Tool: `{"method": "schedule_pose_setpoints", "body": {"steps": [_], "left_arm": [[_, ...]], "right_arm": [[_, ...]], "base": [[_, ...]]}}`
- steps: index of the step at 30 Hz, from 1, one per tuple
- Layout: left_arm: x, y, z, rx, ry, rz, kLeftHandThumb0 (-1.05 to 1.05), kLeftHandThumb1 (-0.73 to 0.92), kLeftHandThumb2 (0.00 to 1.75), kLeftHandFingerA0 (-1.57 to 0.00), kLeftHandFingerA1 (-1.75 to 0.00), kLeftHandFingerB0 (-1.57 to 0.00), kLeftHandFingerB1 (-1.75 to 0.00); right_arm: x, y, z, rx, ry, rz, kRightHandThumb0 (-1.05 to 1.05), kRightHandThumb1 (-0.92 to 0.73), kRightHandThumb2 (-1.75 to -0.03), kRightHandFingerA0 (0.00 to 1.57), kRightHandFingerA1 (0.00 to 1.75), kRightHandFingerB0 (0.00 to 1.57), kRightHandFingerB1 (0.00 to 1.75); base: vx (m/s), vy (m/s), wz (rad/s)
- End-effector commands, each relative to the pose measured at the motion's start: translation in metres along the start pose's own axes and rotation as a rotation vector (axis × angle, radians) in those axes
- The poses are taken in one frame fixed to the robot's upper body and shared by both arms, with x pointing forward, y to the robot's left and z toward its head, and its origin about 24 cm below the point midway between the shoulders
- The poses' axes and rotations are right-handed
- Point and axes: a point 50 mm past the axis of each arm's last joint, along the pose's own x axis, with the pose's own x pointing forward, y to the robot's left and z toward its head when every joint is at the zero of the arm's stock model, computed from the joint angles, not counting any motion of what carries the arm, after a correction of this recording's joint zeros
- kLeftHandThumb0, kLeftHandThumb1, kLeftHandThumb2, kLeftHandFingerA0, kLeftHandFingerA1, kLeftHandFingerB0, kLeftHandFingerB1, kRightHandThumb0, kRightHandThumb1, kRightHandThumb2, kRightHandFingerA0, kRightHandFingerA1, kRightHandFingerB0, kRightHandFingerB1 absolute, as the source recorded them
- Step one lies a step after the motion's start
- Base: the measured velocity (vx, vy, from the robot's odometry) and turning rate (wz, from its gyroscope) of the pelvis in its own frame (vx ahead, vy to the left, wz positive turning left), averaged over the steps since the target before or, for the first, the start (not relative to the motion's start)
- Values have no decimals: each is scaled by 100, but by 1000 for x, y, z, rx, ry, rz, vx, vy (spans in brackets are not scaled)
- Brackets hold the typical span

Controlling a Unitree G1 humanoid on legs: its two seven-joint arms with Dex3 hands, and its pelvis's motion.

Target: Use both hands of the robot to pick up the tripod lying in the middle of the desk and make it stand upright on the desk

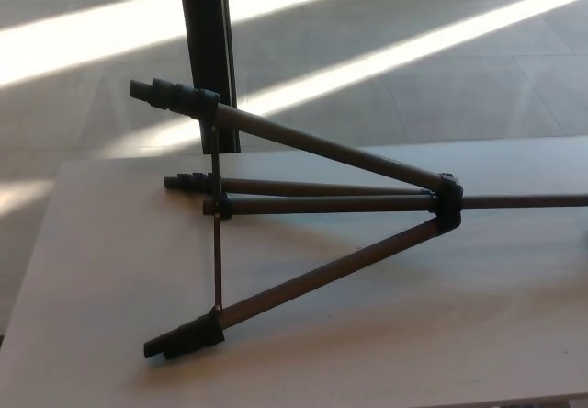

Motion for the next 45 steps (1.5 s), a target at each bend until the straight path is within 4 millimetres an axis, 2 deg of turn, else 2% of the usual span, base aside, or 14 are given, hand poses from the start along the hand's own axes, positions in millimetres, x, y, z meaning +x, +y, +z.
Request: {"method": "schedule_pose_setpoints", "body": {"steps": [1,3,4,5,6,7,8,9,10,15,18,20,27,45], "left_arm": [[-63,18,229,-229,-810,16,-68,70,61,-72,-65,-68,-50],[-88,16,269,-218,-979,16,-75,67,60,-89,-66,-82,-54],[-95,16,280,-202,-1044,-1,-73,52,102,-83,-74,-76,-64],[-103,14,292,-208,-1080,5,-80,51,100,-85,-73,-80,-62],[-112,12,304,-223,-1112,2,-83,62,61,-95,-68,-89,-56],[-127,9,321,-214,-1187,-15,-84,44,96,-92,-77,-88,-64],[-139,6,334,-227,-1244,-44,-88,60,58,-97,-71,-94,-58],[-148,3,344,-220,-1288,-61,-84,43,96,-87,-76,-86,-64],[-159,-1,357,-173,-1353,-71,-86,66,61,-81,-72,-80,-58],[-184,-24,385,-8,-1477,-169,-67,71,61,-71,-69,-69,-55],[-188,-32,390,-3,-1485,-186,-69,68,61,-73,-65,-69,-54],[-211,-63,399,17,-1534,-349,-64,68,60,-70,-65,-67,-53],[-259,-116,414,118,-1661,-560,-60,69,60,-67,-61,-62,-50],[-287,-225,419,434,-1639,-752,-47,63,59,-76,-81,-72,-55]], "right_arm": [[-43,46,141,683,-466,156,-67,-73,-62,46,51,34,38],[-61,70,176,682,-598,256,-65,-72,-62,51,54,42,41],[-68,79,185,693,-619,282,-64,-73,-62,57,54,47,42],[-75,88,193,704,-646,319,-61,-73,-62,60,56,52,43],[-82,97,198,720,-679,369,-62,-71,-62,62,59,54,44],[-89,109,203,709,-719,430,-63,-70,-61,70,61,54,44],[-96,120,207,700,-744,473,-64,-70,-61,74,61,56,45],[-102,129,210,712,-756,527,-64,-71,-61,71,69,53,48],[-110,143,214,723,-778,617,-65,-74,-62,71,70,53,49],[-128,180,210,659,-769,780,-66,-74,-62,62,79,51,50],[-133,189,206,641,-743,806,-68,-74,-64,61,80,43,51],[-144,217,189,620,-670,905,-67,-75,-62,66,79,55,56],[-156,250,164,619,-545,945,-64,-76,-62,68,79,54,54],[-153,282,118,457,-278,1016,-71,-74,-62,68,79,61,55]], "base": [[0,0,0],[0,0,0],[0,0,0],[0,0,0],[0,0,0],[0,0,0],[0,0,0],[0,0,0],[0,0,0],[0,0,0],[0,0,0],[0,0,0],[0,0,0],[0,0,0]]}}
